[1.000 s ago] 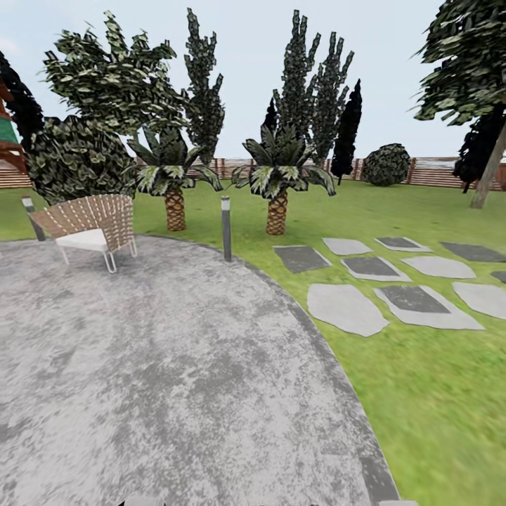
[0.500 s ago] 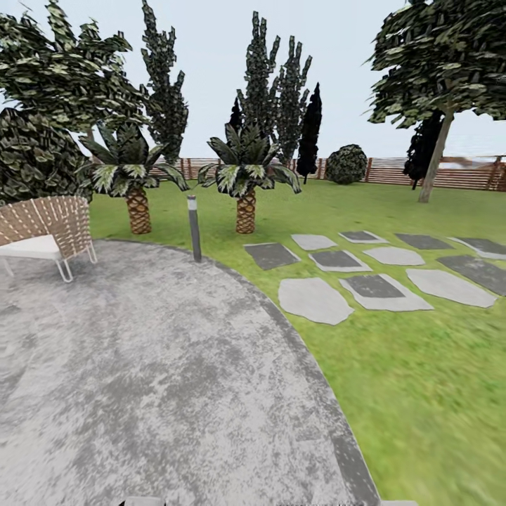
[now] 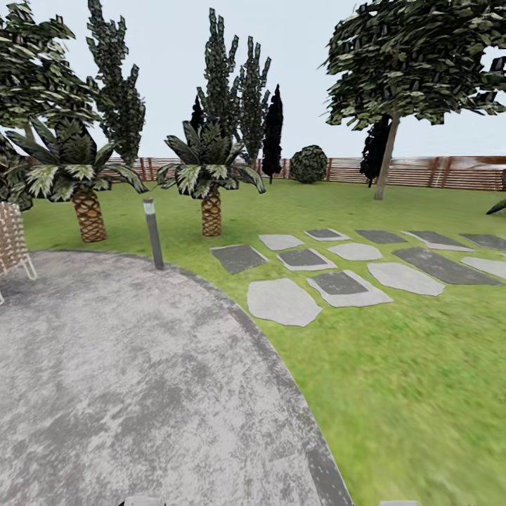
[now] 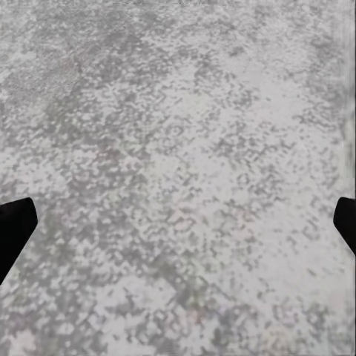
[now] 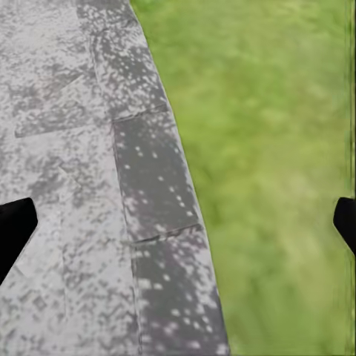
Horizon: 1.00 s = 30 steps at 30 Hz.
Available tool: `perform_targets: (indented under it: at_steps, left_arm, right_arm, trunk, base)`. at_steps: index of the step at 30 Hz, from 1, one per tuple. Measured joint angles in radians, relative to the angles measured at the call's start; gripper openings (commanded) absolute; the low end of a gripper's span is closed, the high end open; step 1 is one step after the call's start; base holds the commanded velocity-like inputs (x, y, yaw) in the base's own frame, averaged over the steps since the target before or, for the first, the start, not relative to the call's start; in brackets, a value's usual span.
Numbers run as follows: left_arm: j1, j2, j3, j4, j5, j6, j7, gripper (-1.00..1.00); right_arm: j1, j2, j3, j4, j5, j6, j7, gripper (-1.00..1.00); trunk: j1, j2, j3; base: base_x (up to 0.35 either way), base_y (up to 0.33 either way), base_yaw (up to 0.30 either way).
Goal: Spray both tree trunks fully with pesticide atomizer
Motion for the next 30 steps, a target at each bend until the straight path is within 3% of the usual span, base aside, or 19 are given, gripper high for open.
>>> perform_targets:
  at_steps: [30]
  left_arm:
    - [0.0,-0.002,0.0,0.0,0.0,0.0,0.0,1.0]
  right_arm:
    - [0.0,0.0,0.0,0.001,0.0,0.0,0.0,1.0]
  trunk:
    - [0.0,0.0,-0.023]
  base:
    - [0.204,-0.221,-0.248]
